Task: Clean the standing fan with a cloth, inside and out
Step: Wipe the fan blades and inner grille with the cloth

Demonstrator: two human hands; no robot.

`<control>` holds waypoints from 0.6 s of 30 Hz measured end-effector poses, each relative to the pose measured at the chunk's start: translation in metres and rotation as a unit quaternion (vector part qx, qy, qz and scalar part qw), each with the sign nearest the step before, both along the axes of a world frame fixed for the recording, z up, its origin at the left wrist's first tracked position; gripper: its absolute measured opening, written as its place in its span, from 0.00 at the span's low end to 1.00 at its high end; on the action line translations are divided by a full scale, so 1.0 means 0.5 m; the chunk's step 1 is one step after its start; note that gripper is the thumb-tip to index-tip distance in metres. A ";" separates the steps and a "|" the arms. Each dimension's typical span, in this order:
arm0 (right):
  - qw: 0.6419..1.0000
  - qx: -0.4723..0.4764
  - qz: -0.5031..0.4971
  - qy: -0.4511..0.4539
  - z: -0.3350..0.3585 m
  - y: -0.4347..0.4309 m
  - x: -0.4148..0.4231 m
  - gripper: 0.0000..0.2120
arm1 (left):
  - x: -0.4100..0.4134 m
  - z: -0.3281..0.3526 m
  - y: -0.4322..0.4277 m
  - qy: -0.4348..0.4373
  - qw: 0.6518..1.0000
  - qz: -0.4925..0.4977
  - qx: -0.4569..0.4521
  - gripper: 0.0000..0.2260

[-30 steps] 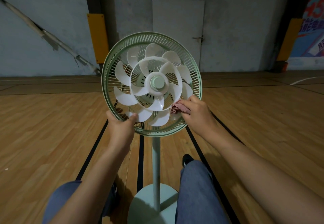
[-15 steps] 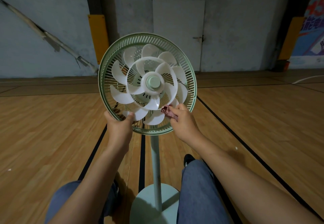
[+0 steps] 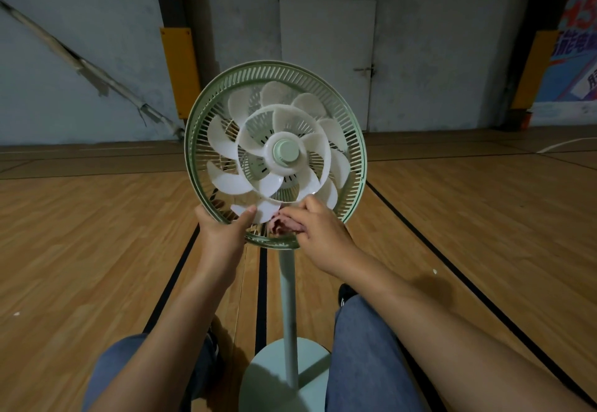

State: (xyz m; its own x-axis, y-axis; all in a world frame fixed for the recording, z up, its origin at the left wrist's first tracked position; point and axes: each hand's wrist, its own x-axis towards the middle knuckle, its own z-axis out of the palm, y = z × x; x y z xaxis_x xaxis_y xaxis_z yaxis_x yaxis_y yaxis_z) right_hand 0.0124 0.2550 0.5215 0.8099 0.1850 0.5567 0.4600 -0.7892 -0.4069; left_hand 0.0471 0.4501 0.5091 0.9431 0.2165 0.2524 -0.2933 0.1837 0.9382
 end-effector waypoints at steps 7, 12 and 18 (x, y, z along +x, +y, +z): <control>0.994 -0.092 -0.006 -0.056 -0.011 -0.007 -0.019 0.26 | 0.008 -0.013 0.011 -0.005 1.000 0.016 -0.015 0.24; 0.987 -0.121 -0.026 -0.105 -0.002 -0.050 -0.029 0.26 | 0.010 -0.016 0.013 0.002 1.000 0.025 -0.011 0.25; 0.981 -0.105 -0.050 -0.155 0.022 -0.112 -0.037 0.22 | 0.016 -0.017 0.013 0.010 1.000 0.025 -0.012 0.24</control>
State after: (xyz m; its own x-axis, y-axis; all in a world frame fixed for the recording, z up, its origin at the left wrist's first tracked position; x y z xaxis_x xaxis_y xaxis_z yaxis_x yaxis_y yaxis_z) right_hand -0.0062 0.1991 0.5323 0.6283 0.2508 0.7364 0.4519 -0.8882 -0.0831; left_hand 0.0551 0.4564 0.5009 0.9355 0.2699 0.2280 -0.2843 0.1920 0.9393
